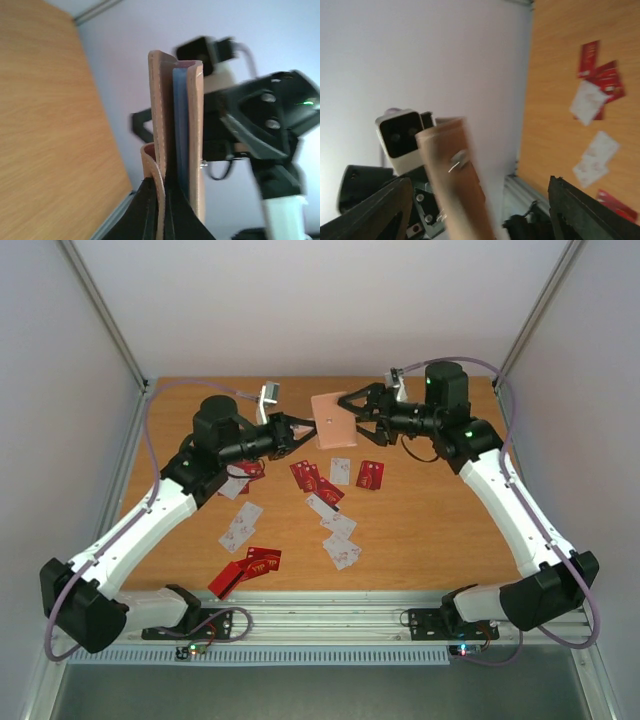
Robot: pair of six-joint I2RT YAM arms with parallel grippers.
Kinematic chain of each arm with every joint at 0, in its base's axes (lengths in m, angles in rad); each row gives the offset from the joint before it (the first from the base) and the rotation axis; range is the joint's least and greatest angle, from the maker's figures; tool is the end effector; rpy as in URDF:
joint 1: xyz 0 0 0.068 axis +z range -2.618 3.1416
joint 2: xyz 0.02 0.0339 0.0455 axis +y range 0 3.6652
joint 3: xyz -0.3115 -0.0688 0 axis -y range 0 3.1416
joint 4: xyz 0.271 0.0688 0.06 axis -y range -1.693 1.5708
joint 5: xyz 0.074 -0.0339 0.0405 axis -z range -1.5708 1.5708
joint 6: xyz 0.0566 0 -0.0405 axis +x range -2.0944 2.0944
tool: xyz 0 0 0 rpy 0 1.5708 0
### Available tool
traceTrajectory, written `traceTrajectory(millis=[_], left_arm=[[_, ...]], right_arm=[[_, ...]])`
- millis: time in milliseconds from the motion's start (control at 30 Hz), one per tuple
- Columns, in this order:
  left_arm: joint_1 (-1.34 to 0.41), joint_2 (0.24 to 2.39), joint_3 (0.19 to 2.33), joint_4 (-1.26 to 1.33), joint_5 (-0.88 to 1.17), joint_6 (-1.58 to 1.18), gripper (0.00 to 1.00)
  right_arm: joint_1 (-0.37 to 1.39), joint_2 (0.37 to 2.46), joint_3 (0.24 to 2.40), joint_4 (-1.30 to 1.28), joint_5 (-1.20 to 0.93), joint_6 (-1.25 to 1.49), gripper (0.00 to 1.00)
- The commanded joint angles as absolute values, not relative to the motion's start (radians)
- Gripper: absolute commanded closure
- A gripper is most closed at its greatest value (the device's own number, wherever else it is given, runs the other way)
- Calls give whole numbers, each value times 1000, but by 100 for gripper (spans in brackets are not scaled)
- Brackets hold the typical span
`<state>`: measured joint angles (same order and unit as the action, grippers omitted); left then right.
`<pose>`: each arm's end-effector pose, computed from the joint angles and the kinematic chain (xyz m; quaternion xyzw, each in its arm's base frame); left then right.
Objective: Put the credit cards into the card holder
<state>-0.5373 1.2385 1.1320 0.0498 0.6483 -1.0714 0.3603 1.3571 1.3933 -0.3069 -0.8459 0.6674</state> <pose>0.2515 -0.1896 0.4321 0.0292 0.7223 -0.6295 0.2848 0.2939 0.1560 0.4579 -0.1345 0.7554 0.5558 0.3200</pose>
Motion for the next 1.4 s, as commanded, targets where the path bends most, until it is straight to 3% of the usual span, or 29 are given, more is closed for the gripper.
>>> traceTrajectory(millis=[0,100,233,600,867,1367], left_arm=[[-528,1222,1216,-405,481,-799,100],[-528,1261,1238,-654,322,-612,100],[-529,1346,1217,-819,143,-441,100],[-566,1588,1380,-1015,-39,-442,100],[-556,1589,1241,-819,113,-465,100],[-442,1554,956,-485,378,-585,100]], right_arm=[[327,1365,1511,-875,-669,259,22],[321,1389,1536,-1070,-515,126,19],[321,1392,1510,-1146,-393,39,20],[470,1502,1504,-1107,-337,51,22],[502,1600,1453,-958,-477,142,25],[500,1718,1284,-732,-697,202,46]])
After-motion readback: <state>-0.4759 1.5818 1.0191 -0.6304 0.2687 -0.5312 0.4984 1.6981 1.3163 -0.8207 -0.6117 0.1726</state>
